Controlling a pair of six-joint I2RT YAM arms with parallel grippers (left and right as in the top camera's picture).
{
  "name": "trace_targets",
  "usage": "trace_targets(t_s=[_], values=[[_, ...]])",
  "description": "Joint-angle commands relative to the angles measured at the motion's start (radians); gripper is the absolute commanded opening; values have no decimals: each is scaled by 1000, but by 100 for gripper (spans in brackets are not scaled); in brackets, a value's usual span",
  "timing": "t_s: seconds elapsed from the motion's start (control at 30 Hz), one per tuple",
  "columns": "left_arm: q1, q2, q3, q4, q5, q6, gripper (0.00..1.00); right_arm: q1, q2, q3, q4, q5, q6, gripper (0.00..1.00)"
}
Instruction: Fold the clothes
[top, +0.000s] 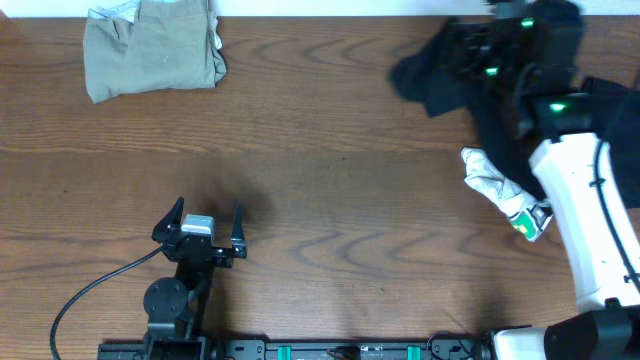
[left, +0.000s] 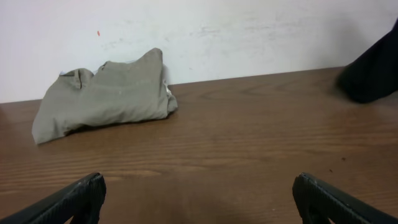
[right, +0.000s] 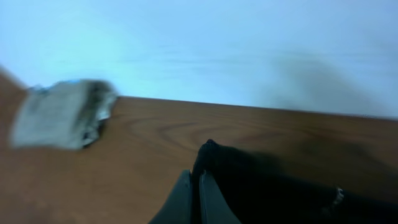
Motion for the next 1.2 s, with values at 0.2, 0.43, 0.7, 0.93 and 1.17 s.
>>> trace_targets(t_s=[0.2, 0.43, 0.7, 0.93, 1.17], values=[[-4, -7, -17, -33, 10, 6, 98, 303, 43, 23, 40, 164, 21, 1], [-4, -7, -17, -34, 10, 6, 98, 369, 182, 23, 48, 206, 21, 1], [-4, -7, -17, -34, 10, 6, 98, 338, 175, 26, 29, 240, -24, 24], [-4, -7, -17, -34, 10, 6, 98, 211, -4, 26, -230, 446, -23, 55], [-4, -7, -17, -34, 10, 6, 98, -5, -136, 26, -644, 448, 117, 65]])
